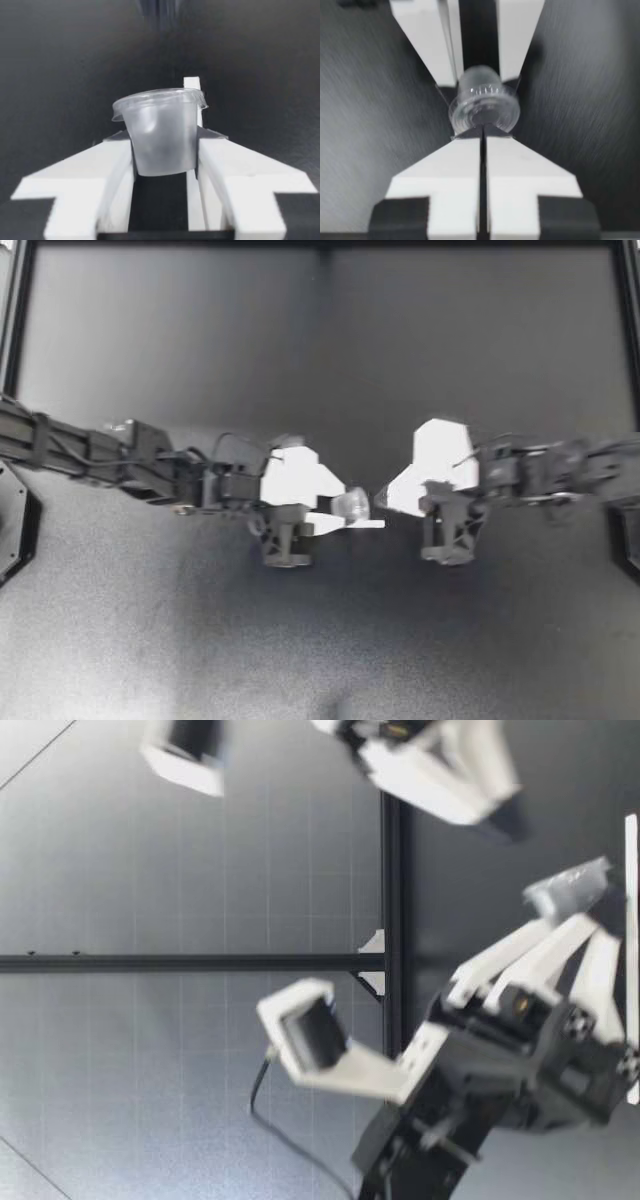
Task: Pick up the plastic cup and open its lid.
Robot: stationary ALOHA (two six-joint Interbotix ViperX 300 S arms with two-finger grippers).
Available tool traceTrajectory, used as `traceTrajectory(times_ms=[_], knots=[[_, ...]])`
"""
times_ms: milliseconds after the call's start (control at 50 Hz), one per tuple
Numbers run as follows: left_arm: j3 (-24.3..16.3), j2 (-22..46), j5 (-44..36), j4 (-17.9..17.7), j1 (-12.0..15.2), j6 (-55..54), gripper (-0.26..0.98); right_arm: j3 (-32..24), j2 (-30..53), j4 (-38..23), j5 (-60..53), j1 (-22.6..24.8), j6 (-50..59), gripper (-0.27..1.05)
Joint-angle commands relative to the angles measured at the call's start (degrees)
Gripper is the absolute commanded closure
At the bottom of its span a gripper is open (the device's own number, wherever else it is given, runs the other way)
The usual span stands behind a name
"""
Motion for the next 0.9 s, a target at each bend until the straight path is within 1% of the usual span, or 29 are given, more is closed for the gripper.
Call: traceTrajectory(times_ms=[0, 100, 180, 320, 420, 540, 640, 740, 800, 880], knots=[[3.0, -5.3, -6.5, -0.1, 0.2, -0.4, 0.61, 0.3, -7.0, -1.7, -4.0, 0.3, 0.1, 0.97], [6.8, -8.4, -13.3, -0.2, 0.2, -1.2, 0.61, 1.2, -11.1, -4.3, -8.7, 0.3, 0.0, 0.97], [10.0, -11.1, -19.3, -0.1, 0.2, -2.4, 0.61, 1.6, -13.6, -7.6, -13.0, 0.3, -0.2, 0.97], [13.9, -14.2, -29.4, -0.1, 0.2, -4.6, 0.61, 1.1, -15.3, -12.1, -17.9, 0.3, -4.3, 0.96], [15.3, -15.4, -35.7, -0.1, 0.2, -6.6, 0.61, 0.9, -15.0, -12.7, -19.0, 0.3, -11.2, 0.93], [15.7, -16.3, -40.2, 0.0, 0.0, -8.3, 0.61, 0.7, -15.1, -12.7, -19.3, 0.3, -20.0, 0.86], [15.4, -16.5, -41.9, 0.1, -0.4, -8.5, 0.61, 0.6, -15.4, -12.7, -19.3, 0.3, -26.4, 0.74], [14.9, -16.5, -42.6, 0.1, -0.6, -8.7, 0.61, -0.1, -15.0, -12.7, -19.6, 0.2, -31.6, 0.55], [14.4, -16.5, -42.9, 0.1, -0.6, -9.2, 0.61, -0.6, -14.2, -12.7, -19.7, -0.1, -35.2, 0.40], [14.1, -16.5, -43.3, 0.1, -0.6, -10.3, 0.61, -1.5, -12.6, -12.7, -20.3, -0.3, -40.2, 0.28]])
